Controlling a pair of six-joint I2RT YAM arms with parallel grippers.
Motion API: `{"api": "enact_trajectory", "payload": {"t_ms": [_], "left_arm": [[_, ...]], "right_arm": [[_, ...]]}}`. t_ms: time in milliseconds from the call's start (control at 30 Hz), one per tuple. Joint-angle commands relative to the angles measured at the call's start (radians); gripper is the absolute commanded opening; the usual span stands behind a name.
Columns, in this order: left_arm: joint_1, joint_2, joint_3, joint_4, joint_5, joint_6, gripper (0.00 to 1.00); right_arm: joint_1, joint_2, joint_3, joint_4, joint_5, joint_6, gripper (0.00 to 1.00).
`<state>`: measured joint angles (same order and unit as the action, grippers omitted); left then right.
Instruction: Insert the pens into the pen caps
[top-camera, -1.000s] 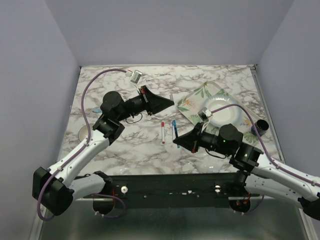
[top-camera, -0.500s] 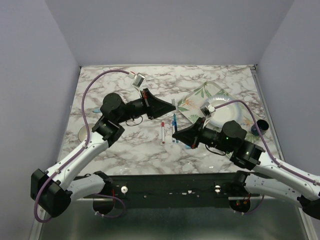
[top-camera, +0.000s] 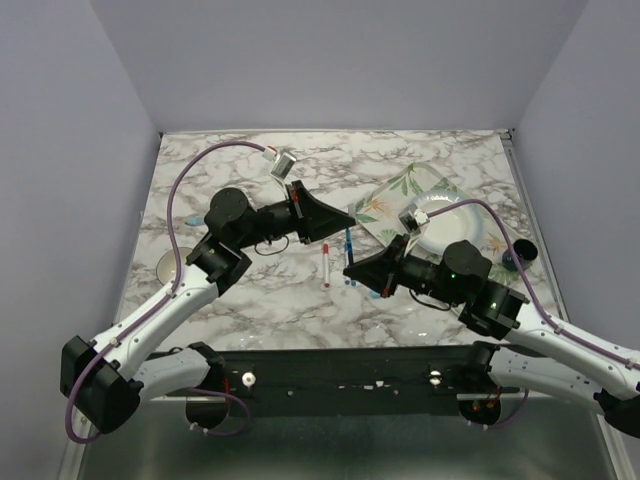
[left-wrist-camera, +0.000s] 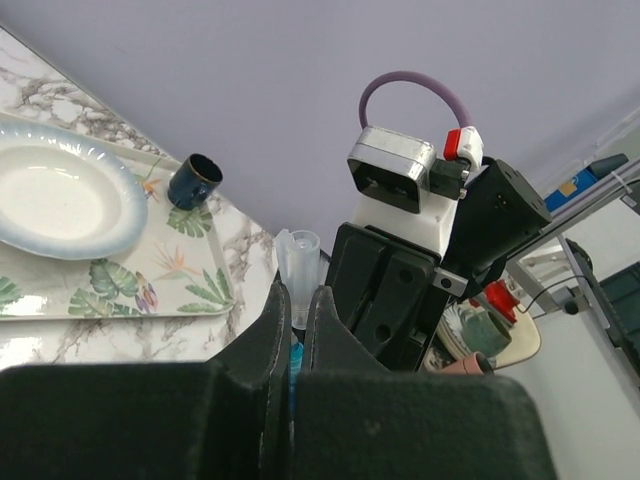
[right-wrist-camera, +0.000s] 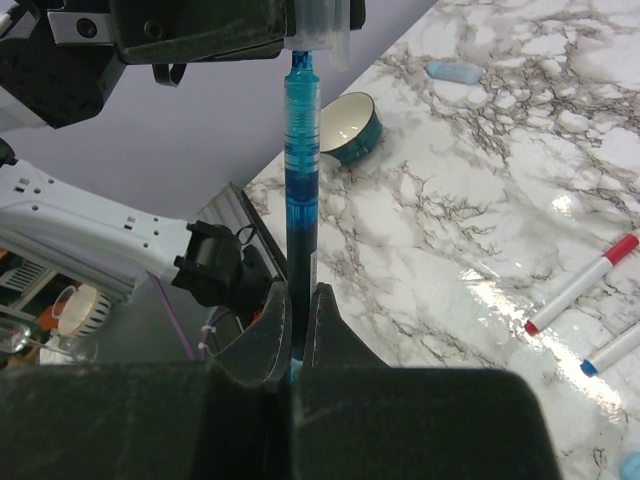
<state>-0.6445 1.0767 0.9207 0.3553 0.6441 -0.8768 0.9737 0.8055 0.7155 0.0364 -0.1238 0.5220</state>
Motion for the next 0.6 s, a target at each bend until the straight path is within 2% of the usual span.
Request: {"api": "enact_trajectory", "payload": {"t_ms": [0,567], "left_arm": [[-0.011,-0.024,0.012,-0.030,-0.003,0.044,0.00],[-0.009,-0.050,0.038,-0.058,-0.070,0.067,0.00]], "right_arm": [[0.002,-0.019,0.022,0.016,0.016,0.003,0.01],[0.002,-0.025,-0.008,0.005,-0.013,0.022,0.01]]}}
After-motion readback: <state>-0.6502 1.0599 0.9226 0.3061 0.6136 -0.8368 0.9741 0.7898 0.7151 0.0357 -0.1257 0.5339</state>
